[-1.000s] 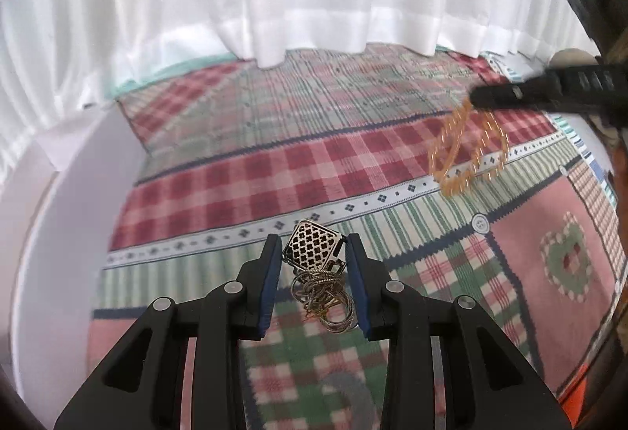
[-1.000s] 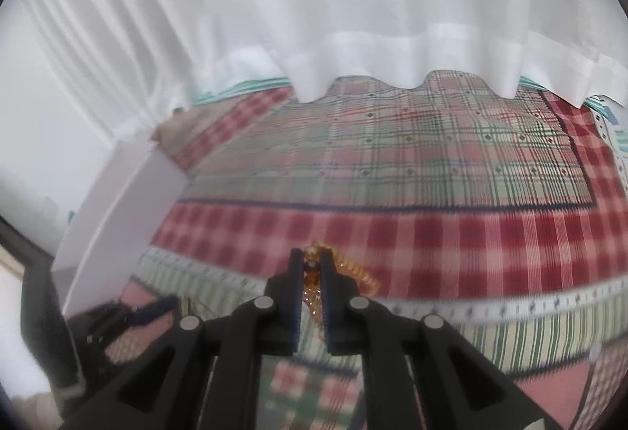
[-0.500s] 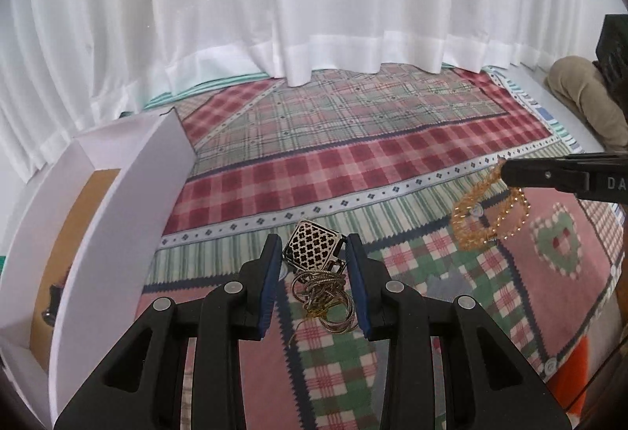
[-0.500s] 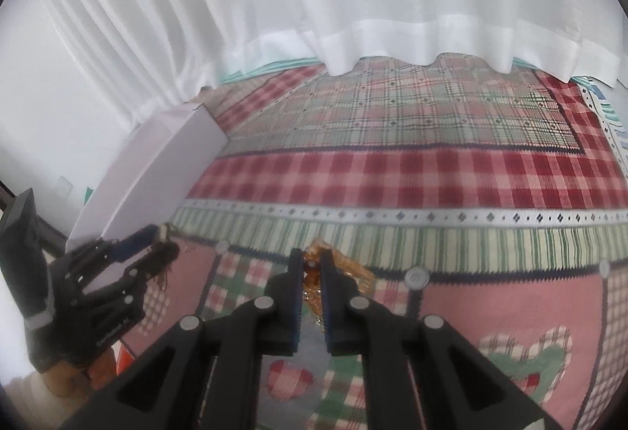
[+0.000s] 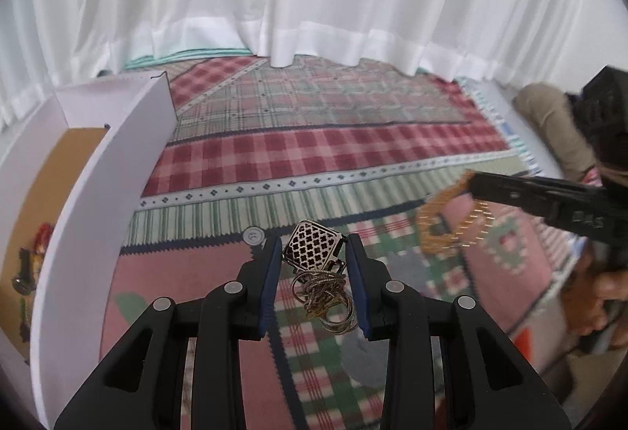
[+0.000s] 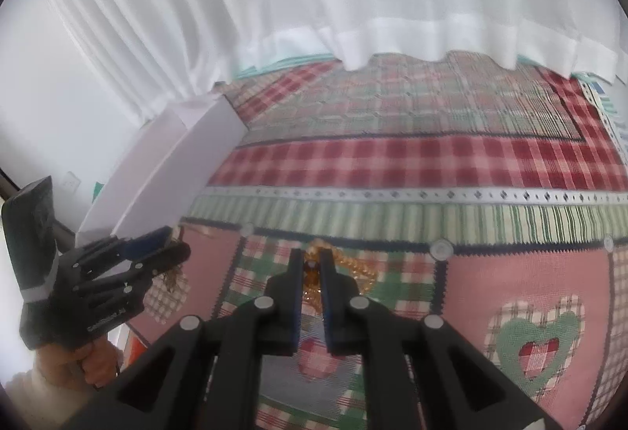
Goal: Organize jewelry
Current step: 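Carry the hexagonal pendant and amber necklace over the white box with both tools, then open both tools to drop the pendant and necklace into the box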
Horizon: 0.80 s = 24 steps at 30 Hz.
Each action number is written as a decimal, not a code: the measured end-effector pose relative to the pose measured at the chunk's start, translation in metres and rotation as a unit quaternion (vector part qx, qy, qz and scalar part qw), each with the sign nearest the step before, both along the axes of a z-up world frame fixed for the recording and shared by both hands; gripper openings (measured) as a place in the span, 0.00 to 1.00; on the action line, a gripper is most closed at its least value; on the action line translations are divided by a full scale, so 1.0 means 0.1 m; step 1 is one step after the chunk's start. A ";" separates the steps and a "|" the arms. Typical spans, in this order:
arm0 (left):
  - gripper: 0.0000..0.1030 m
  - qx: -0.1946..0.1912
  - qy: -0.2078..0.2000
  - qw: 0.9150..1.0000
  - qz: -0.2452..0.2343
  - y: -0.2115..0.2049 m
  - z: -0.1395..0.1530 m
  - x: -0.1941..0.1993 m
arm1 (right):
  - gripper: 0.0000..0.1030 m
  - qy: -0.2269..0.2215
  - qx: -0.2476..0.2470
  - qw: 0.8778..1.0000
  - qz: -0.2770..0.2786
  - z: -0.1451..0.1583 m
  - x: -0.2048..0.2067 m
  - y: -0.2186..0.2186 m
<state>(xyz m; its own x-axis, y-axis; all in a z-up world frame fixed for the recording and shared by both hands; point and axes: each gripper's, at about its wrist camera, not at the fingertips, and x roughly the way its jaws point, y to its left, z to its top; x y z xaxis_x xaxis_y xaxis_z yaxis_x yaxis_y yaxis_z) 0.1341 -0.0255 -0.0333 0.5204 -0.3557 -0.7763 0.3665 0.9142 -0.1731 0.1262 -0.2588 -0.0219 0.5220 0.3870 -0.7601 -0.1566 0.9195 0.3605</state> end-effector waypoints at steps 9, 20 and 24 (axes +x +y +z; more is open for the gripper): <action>0.32 -0.021 -0.026 0.996 0.085 1.39 0.91 0.13 | 0.08 -0.072 0.004 0.993 0.097 0.92 0.43 1.05; 0.32 0.036 -0.007 0.962 0.271 3.17 0.57 0.55 | 0.08 -0.081 0.040 0.973 0.213 1.19 1.28 2.99; 0.32 0.043 0.029 0.952 0.301 3.54 0.16 0.56 | 0.08 -0.036 0.029 0.969 0.242 0.83 1.46 3.53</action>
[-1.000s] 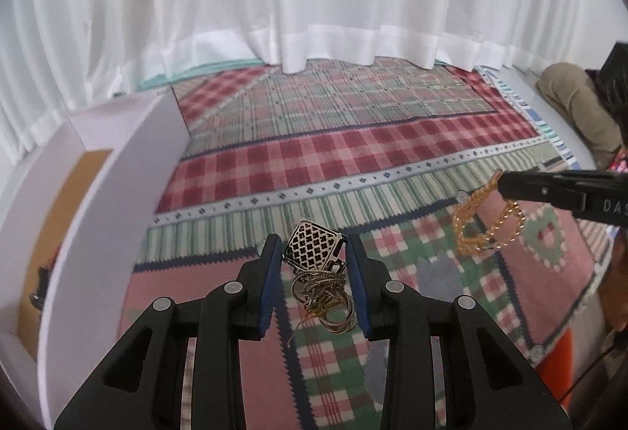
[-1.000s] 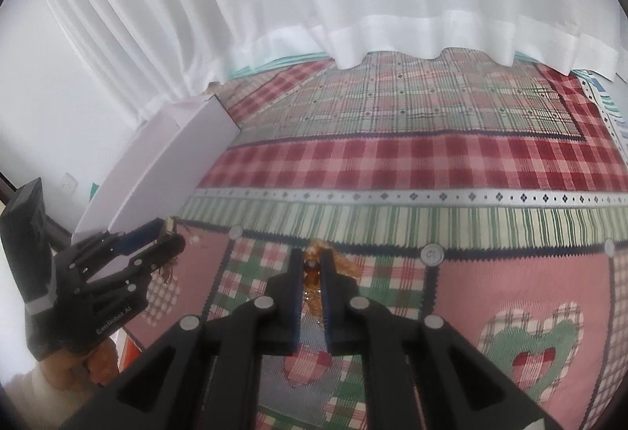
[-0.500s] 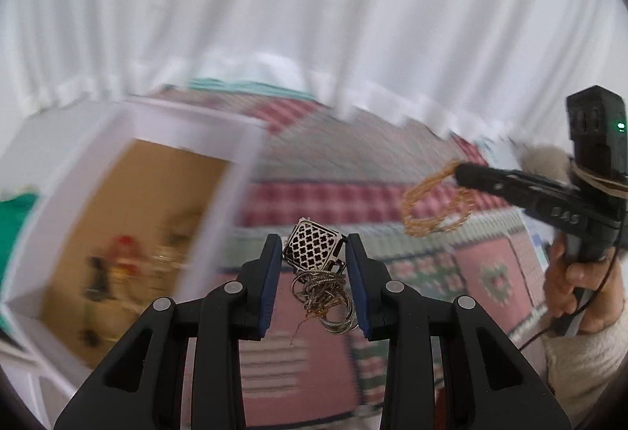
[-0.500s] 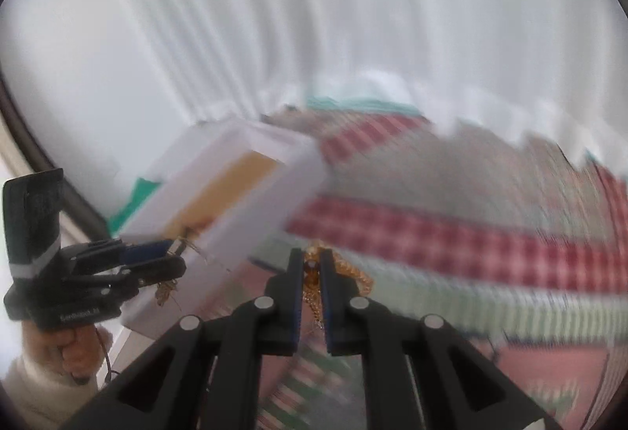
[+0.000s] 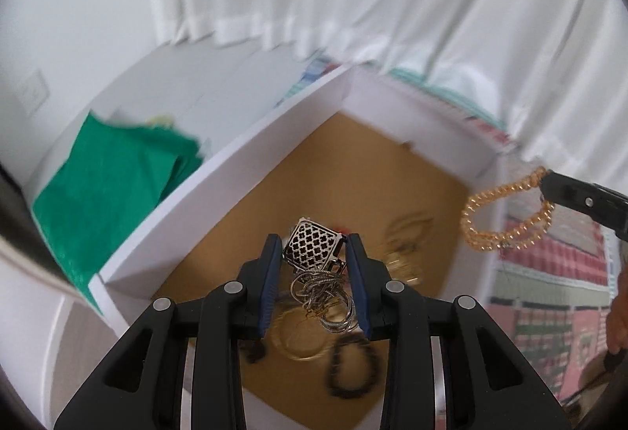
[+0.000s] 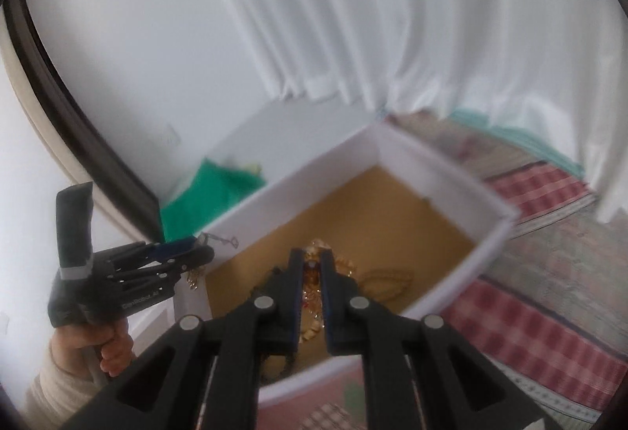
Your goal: Organize jewelry
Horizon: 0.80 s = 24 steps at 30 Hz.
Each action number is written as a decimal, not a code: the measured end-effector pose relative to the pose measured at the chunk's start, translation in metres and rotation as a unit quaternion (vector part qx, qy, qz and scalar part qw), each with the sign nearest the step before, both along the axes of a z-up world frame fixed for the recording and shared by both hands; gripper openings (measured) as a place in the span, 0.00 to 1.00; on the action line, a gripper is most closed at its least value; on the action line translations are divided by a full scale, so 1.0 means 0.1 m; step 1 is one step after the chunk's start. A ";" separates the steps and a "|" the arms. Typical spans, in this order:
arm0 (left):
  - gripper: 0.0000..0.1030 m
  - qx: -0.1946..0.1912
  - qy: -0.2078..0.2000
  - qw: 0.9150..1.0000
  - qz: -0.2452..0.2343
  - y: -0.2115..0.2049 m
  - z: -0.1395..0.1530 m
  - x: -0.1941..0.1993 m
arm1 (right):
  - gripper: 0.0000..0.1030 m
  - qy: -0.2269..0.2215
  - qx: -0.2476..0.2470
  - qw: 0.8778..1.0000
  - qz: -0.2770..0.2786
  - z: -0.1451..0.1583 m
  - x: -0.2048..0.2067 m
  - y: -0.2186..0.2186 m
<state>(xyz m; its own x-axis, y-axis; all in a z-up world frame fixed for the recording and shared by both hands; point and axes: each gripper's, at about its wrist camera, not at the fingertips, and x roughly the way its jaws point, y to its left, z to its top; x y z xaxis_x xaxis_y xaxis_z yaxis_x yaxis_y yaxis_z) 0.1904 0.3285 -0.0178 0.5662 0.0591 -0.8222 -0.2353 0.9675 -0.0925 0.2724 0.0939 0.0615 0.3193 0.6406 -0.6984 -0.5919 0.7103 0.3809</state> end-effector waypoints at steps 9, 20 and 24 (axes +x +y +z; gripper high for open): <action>0.31 -0.008 0.035 0.999 0.035 0.32 -0.48 -0.07 | 0.09 0.068 -0.073 0.993 0.066 -0.76 -0.16 0.85; 0.97 0.106 -0.016 0.991 0.078 -0.08 -0.03 -0.45 | 0.76 -0.005 -0.129 0.991 0.028 -0.62 -0.44 0.84; 0.97 0.150 -0.012 0.981 0.120 -0.18 0.10 -0.54 | 0.82 -0.059 -0.147 0.987 0.019 -0.42 -0.59 0.71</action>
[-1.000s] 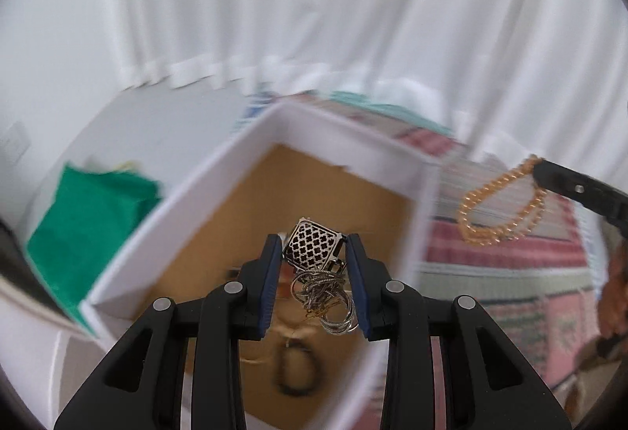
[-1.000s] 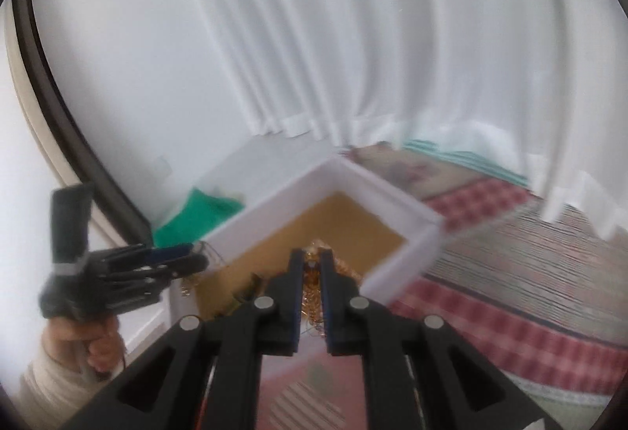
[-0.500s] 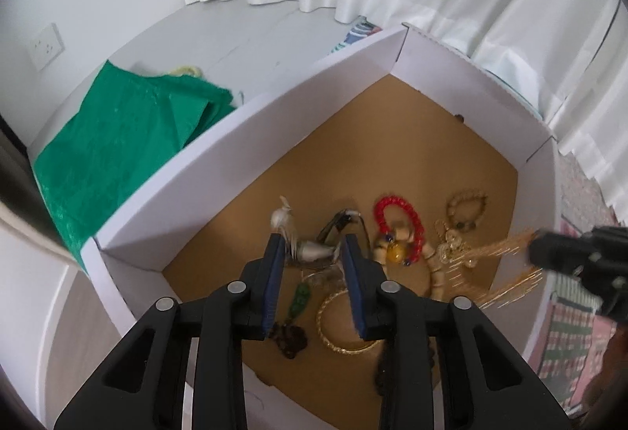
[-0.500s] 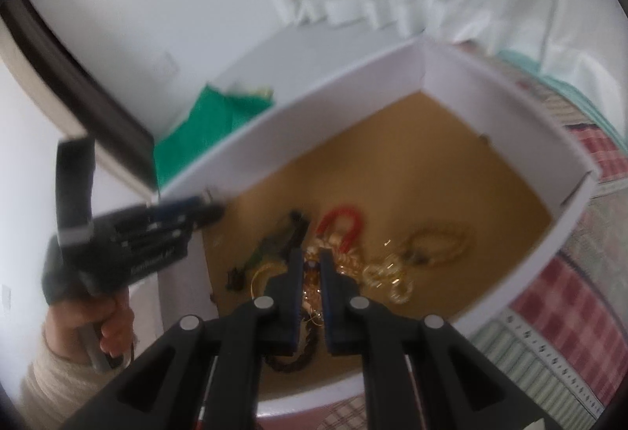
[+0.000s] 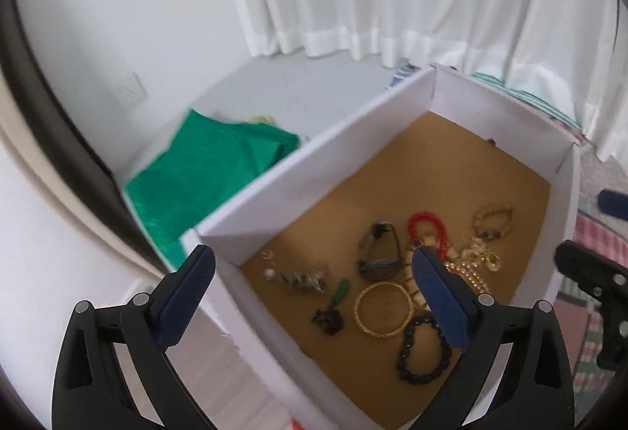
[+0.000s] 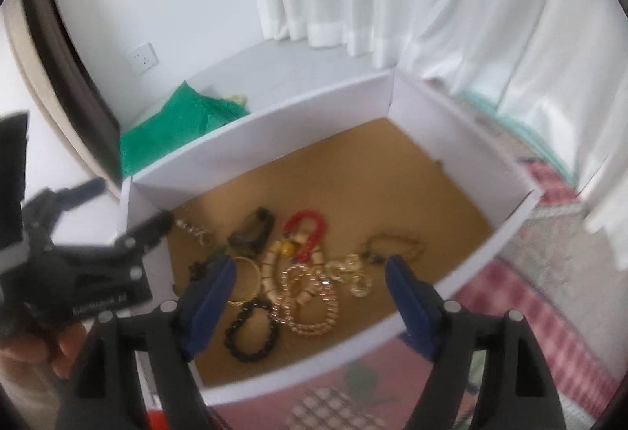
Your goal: Organize jewelry
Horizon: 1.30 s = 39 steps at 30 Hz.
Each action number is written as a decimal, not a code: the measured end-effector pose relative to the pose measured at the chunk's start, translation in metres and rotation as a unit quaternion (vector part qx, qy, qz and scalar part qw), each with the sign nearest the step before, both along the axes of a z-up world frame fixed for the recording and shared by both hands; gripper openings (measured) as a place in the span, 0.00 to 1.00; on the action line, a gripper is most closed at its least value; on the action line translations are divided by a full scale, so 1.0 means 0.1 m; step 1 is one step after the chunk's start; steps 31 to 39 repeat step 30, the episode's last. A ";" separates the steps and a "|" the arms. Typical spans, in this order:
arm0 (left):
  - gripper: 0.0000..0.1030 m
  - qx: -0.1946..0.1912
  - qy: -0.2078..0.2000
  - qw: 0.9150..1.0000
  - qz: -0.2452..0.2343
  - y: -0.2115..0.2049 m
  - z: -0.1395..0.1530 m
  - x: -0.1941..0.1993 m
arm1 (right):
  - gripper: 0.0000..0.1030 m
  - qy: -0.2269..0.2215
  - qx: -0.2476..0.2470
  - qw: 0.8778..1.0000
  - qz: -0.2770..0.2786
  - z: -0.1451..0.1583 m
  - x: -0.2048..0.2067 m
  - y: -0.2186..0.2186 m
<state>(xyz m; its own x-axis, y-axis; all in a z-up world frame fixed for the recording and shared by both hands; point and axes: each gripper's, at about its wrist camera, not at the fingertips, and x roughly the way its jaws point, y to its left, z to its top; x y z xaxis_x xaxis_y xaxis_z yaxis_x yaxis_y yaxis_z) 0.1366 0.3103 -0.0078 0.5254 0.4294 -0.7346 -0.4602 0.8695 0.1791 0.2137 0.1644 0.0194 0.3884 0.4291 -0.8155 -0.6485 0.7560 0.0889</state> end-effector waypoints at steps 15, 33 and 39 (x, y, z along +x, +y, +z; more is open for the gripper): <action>0.97 -0.090 -0.008 0.996 0.025 -0.02 0.18 -0.32 | 0.82 -0.008 -0.022 0.999 -0.033 0.19 -0.14 -0.17; 0.98 -0.087 -0.020 0.995 0.033 -0.03 0.21 -0.37 | 0.82 -0.014 -0.043 0.998 -0.036 0.12 -0.21 -0.10; 0.98 -0.087 -0.020 0.995 0.033 -0.03 0.21 -0.37 | 0.82 -0.014 -0.043 0.998 -0.036 0.12 -0.21 -0.10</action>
